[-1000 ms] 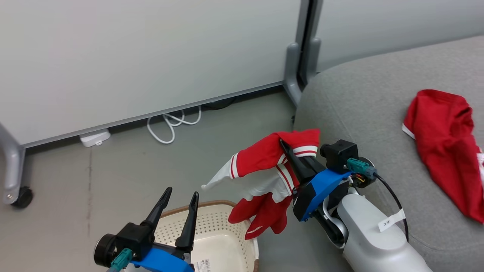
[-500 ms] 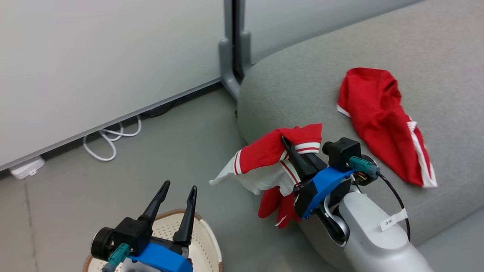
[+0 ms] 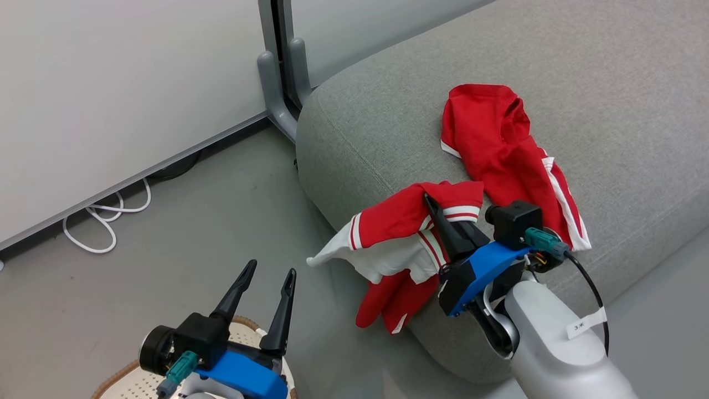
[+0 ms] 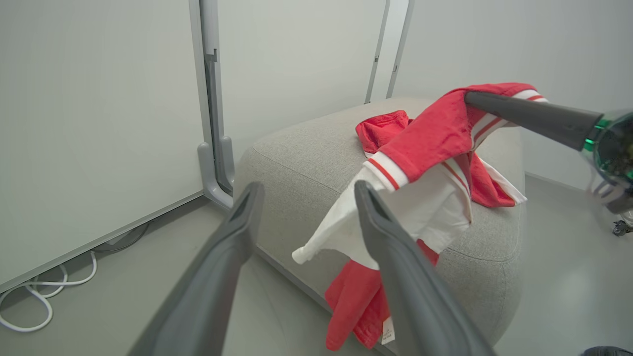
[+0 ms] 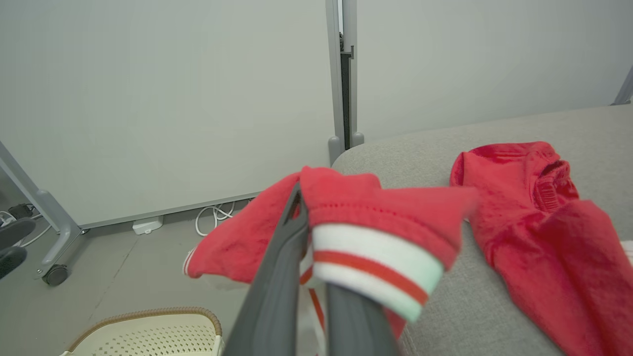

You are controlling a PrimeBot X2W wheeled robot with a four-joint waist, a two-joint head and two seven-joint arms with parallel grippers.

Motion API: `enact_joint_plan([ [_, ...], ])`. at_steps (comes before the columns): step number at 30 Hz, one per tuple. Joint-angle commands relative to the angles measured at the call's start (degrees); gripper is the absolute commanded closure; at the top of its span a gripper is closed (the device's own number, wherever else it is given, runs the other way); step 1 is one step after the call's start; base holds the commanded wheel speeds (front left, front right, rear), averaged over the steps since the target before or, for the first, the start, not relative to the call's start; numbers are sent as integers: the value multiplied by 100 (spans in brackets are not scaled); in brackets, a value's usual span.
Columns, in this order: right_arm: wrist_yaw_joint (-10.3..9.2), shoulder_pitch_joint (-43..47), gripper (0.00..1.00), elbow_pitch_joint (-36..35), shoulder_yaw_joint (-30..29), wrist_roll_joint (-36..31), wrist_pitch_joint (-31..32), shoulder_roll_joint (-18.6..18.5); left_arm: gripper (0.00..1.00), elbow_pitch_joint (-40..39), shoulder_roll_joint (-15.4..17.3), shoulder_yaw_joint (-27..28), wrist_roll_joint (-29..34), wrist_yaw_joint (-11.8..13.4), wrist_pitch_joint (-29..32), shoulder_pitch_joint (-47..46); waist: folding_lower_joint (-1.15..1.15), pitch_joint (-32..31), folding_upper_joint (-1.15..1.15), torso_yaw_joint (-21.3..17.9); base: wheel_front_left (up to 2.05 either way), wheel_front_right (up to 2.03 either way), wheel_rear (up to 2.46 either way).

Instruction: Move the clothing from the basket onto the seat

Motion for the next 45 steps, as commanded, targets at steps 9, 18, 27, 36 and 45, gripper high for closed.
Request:
enact_joint_plan([
  [9, 1, -15, 100, -106, -71, 24, -22, 0, 0, 33, 74, -5, -6, -13, -15, -104, 0, 61, 0, 13, 0, 0, 0],
  [18, 1, -995, 100, -22, -309, -24, 105, -216, 0, -25, 197, 8, 31, -14, -15, -198, 0, 312, 0, 74, 0, 0, 0],
  [27, 1, -2440, 100, -220, -911, -331, 350, -932, 0, -159, 422, -70, 118, -14, -15, -511, 0, 882, 0, 178, 0, 0, 0],
  [36, 1, -3347, 100, -480, -2025, -536, 504, -1512, 0, -330, 787, -226, 168, -14, -15, -1051, 0, 1756, 0, 289, 0, 0, 0],
  [45, 1, -2828, 100, 30, -3029, -800, 363, -1692, 0, -594, 1009, -368, 302, -14, -16, -1438, 0, 2492, 0, 572, 0, 0, 0],
])
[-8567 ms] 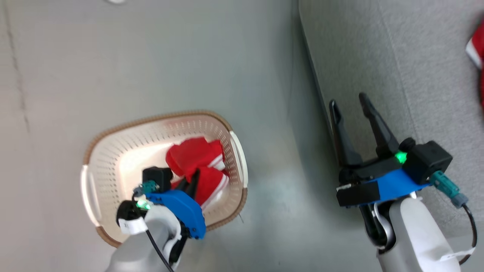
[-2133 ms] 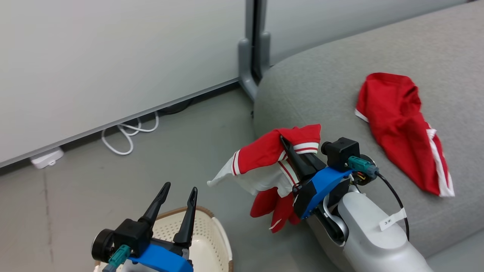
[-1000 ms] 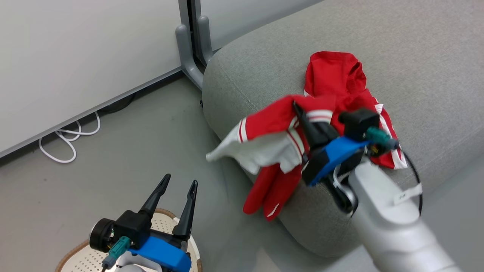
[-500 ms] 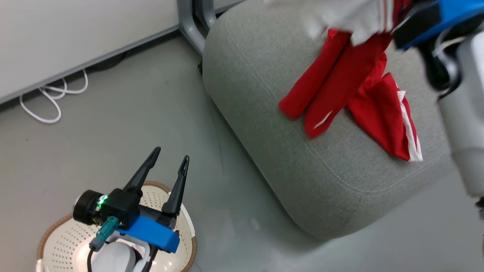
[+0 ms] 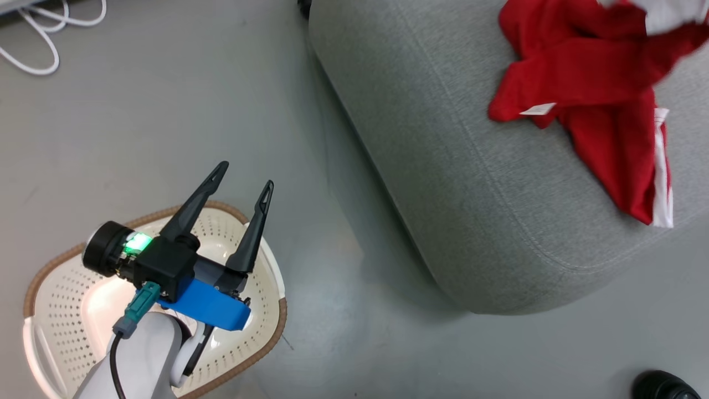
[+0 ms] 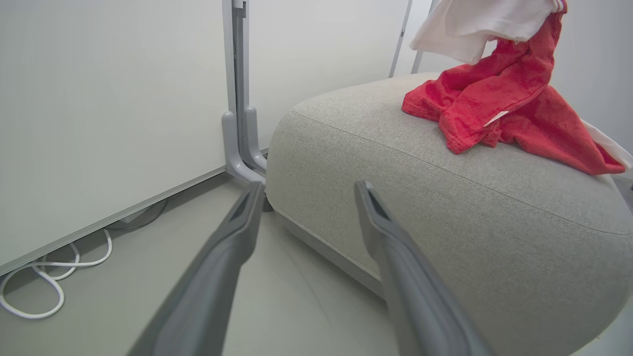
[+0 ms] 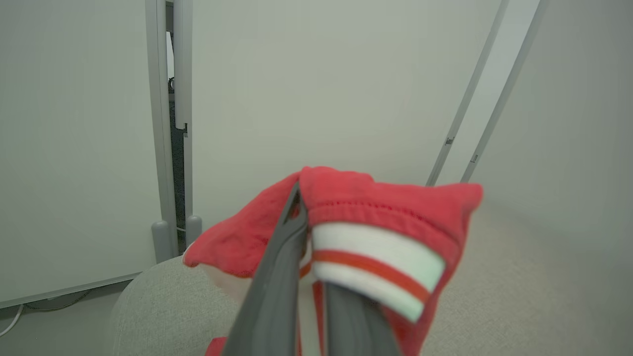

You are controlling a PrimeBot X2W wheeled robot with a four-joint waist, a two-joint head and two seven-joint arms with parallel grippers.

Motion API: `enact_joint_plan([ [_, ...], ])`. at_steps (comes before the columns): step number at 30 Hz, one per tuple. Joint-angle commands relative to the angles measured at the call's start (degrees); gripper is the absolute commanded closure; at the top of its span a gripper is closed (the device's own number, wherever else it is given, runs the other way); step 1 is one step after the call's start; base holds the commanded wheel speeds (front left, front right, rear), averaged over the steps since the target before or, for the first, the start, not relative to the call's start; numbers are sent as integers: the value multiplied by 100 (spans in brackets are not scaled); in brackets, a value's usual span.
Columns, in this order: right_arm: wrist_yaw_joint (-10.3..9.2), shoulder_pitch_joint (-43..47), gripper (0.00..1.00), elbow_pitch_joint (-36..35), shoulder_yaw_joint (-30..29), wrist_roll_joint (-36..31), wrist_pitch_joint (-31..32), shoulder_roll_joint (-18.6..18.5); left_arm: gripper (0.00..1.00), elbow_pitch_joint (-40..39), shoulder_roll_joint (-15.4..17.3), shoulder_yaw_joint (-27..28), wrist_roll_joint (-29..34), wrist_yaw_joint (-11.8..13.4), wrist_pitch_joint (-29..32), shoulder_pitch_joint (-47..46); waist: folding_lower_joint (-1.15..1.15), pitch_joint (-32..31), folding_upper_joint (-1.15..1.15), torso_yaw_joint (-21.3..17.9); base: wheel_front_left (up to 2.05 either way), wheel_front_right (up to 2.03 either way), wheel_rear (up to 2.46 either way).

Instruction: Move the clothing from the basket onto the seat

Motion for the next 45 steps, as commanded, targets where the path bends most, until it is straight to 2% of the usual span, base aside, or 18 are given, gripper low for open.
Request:
enact_joint_plan([
  [1, 1, 205, 100, 183, -96, -124, -92, 41, 0, -72, 47, 32, 63, -14, -16, -96, -1, 282, 0, 173, 0, 0, 0],
  [12, 1, 517, 100, 1498, -865, -760, -389, 282, 0, -252, 113, 22, 239, 13, -16, -78, -1, 707, 0, 551, 0, 0, 0],
  [21, 1, 582, 100, 1668, -1244, -1073, -442, 338, 0, -181, -35, -132, 276, 7, -16, -146, -1, 617, 0, 720, 0, 0, 0],
  [22, 1, 604, 87, 1608, -1233, -1120, -443, 358, 0, -178, -46, -128, 274, 10, -16, -138, -1, 604, 0, 720, 0, 0, 0],
  [23, 1, 627, 55, 1550, -1230, -1148, -443, 378, 0, -177, -57, -120, 273, 13, -16, -127, -1, 592, 0, 717, 0, 0, 0],
  [24, 1, 646, 3, 1499, -1239, -1175, -443, 396, 0, -173, -62, -113, 271, 16, -16, -115, -1, 580, 0, 714, 0, 0, 0],
  [25, 1, 674, 0, 1448, -1253, -1203, -442, 408, 0, -166, -66, -105, 269, 17, -16, -103, -1, 567, 0, 712, 0, 0, 0],
  [36, 1, 1110, 0, 1141, -1143, -1362, -443, 554, 0, -74, -264, 22, 207, 29, -16, 37, -1, 184, 0, 766, 0, 0, 0],
  [45, 1, 1871, 0, 596, -511, -1164, -443, 561, 0, 34, -646, 354, 82, 17, -16, 367, -1, -537, 0, 918, 0, 0, 0],
])
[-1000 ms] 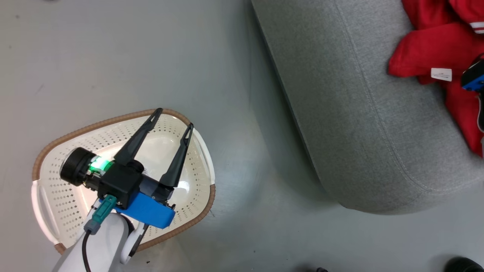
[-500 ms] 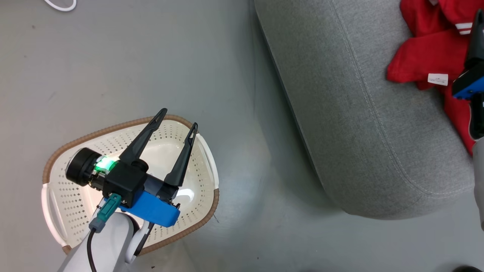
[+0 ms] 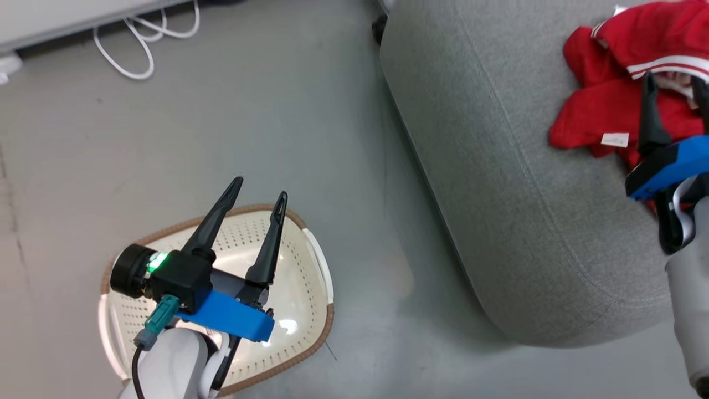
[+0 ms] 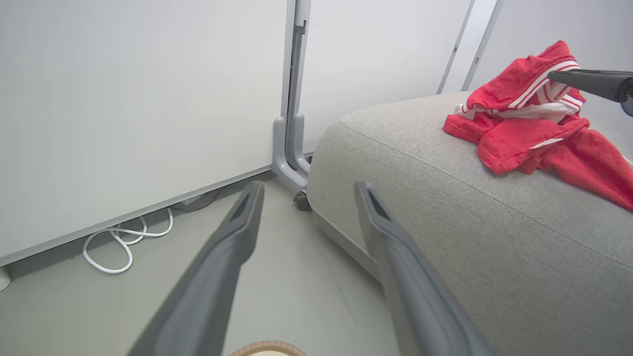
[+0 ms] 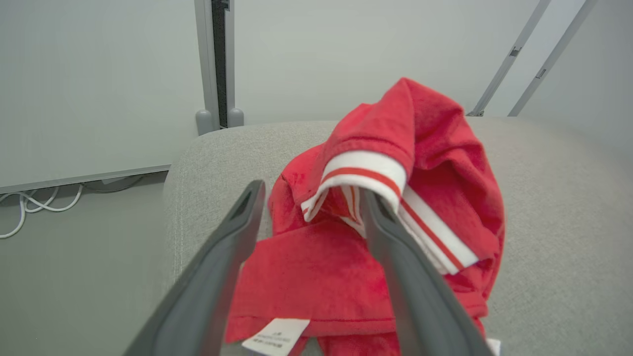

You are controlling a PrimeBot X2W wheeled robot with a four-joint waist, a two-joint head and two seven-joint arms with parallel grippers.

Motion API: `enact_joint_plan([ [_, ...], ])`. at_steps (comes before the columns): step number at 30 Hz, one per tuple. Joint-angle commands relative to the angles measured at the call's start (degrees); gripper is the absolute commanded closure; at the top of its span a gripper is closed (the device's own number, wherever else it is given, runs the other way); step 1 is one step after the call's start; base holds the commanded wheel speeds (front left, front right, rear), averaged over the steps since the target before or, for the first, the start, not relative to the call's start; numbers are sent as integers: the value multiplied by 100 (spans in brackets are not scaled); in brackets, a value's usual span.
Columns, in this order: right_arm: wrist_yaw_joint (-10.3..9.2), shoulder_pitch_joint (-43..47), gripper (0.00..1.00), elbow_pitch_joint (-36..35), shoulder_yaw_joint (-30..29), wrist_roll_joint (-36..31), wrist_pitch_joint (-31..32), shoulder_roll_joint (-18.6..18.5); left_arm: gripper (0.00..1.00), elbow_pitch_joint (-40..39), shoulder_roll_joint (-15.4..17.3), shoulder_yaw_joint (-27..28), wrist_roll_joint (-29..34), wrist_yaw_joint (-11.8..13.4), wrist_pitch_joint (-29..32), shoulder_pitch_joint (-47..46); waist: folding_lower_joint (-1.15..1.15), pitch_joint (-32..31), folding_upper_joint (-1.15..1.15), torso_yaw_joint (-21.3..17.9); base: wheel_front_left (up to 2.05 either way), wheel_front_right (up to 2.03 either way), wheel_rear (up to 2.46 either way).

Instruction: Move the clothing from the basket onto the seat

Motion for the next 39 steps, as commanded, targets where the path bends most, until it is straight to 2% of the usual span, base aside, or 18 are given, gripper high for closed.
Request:
enact_joint_plan([
  [1, 1, 167, 0, -87, 72, 86, -17, -9, 0, 22, -51, 80, -25, -6, -16, 86, 0, -262, 0, 83, 0, 0, 0],
  [8, 1, 795, 0, -509, 578, 352, -18, -61, 0, 239, -388, 386, -51, -27, -16, 382, 0, -920, 0, 339, 0, 0, 0],
  [16, 1, 1651, 0, -1152, 931, 539, -4, 49, 0, 410, -696, 811, -62, -40, -16, 789, 0, -1583, 0, 752, 0, 0, 0],
  [32, 1, 3369, 0, -2805, 893, 373, 479, 507, 0, 654, -919, 1482, -23, -36, -16, 1375, 0, -2397, 0, 1640, 0, 0, 0],
  [39, 1, 3832, 0, -3209, 861, 170, 588, 722, 0, 752, -962, 1744, -47, -37, -16, 1457, 0, -2527, 0, 1893, 0, 0, 0],
])
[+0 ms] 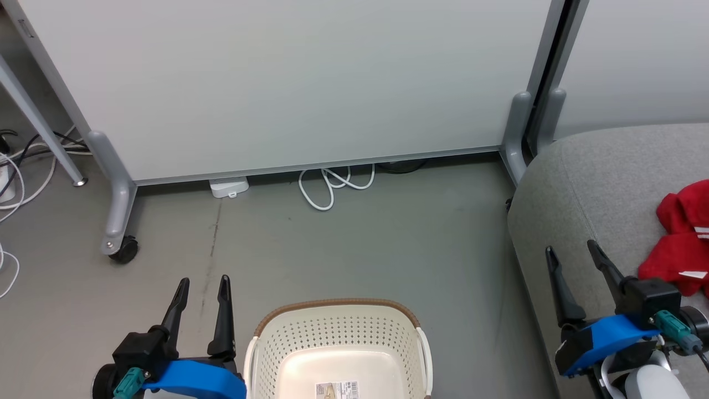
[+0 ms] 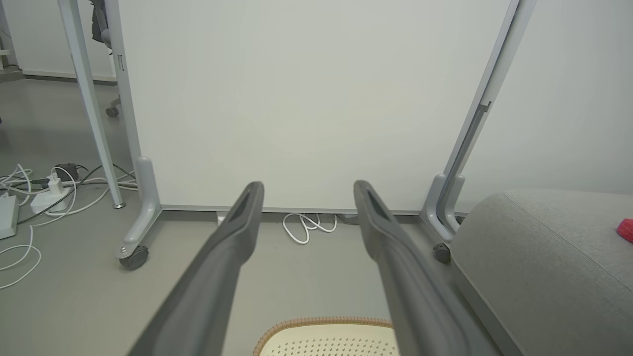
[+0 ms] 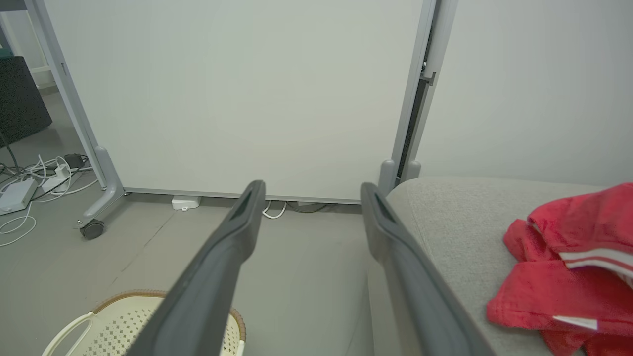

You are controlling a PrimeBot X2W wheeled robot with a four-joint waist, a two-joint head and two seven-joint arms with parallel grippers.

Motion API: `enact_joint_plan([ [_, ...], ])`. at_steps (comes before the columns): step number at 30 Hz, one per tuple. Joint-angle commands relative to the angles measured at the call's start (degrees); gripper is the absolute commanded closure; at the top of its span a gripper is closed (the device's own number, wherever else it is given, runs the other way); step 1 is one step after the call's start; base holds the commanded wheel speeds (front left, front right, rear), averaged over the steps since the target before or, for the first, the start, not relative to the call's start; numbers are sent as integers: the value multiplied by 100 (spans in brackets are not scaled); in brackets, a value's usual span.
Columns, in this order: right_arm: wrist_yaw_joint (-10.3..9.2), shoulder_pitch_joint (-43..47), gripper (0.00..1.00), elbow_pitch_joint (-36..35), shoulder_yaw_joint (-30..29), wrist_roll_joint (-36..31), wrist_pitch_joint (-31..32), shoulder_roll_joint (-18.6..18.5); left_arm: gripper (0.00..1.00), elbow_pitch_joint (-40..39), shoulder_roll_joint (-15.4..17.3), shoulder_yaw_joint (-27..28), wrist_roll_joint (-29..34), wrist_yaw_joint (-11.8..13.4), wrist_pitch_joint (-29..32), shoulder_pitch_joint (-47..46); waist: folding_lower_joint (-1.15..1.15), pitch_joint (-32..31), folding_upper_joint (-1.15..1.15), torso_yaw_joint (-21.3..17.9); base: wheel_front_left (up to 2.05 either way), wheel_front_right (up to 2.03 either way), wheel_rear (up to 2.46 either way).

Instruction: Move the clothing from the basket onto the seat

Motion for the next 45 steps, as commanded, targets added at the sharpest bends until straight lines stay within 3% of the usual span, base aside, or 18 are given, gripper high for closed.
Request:
enact_joint_plan([
  [1, 1, 160, 0, -96, -22, -67, 30, 69, 0, 37, 6, 63, -29, -15, -15, 29, 1, -58, 0, 82, 0, 0, 0],
  [14, 1, 587, 0, -411, -13, -131, 135, 355, 0, 260, 12, 263, -71, -15, -15, 33, 1, -115, 0, 159, 0, 0, 0],
  [34, 1, 568, 0, -423, -22, -243, 114, 420, 0, 377, 64, 86, -186, -16, -15, -64, 1, -62, 0, 119, 0, 0, 0],
  [35, 0, 532, 100, -436, -23, -237, 134, 401, 100, 369, 35, 87, -166, 0, 0, -5, 1, -61, 0, 119, 0, 0, 0],
  [42, 0, 624, 100, -109, -27, -195, 181, 414, 100, 654, -33, 70, -217, 1, 50, 236, 2, -59, 0, 116, 0, 0, 0],
  [45, 0, 566, 100, -73, -90, 167, 278, 415, 100, 622, -35, 126, -533, 1, 149, 196, 2, -58, 0, 112, 0, 0, 0],
])
